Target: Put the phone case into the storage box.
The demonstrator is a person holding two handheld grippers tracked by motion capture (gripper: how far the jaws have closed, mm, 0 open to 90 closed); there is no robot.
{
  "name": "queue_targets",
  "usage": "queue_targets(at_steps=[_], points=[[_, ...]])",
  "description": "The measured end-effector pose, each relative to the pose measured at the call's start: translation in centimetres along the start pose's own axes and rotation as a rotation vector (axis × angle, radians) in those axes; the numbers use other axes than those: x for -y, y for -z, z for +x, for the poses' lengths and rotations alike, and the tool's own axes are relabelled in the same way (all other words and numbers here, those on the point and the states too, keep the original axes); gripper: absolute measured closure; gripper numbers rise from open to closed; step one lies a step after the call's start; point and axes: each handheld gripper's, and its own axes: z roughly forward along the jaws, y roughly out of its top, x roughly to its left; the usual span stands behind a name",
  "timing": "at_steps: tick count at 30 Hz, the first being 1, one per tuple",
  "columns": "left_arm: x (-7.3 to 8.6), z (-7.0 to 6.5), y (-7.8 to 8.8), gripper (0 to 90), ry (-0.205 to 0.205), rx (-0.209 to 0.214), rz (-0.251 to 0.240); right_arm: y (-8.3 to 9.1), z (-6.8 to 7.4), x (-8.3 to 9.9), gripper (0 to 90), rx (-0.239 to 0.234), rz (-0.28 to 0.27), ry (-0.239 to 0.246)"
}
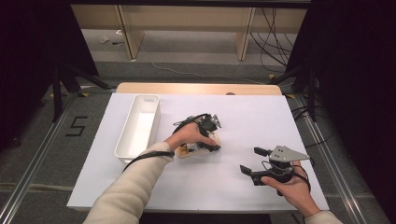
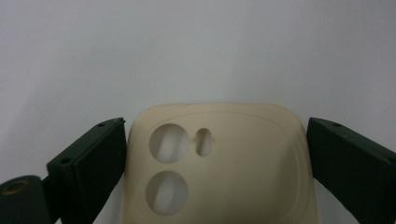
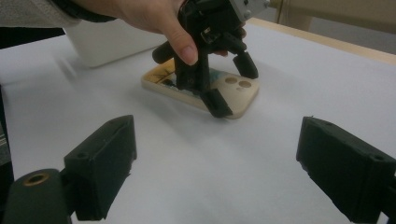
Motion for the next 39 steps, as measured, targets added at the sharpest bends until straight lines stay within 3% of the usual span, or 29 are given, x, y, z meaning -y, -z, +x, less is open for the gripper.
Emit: queue_targets(at_steps=[39], points=[[-0.13, 0.1, 0.12, 10.2, 0.01, 0.01, 0.013, 0.02, 0.02, -0.02, 13.0, 0.001, 0.001, 0.0]])
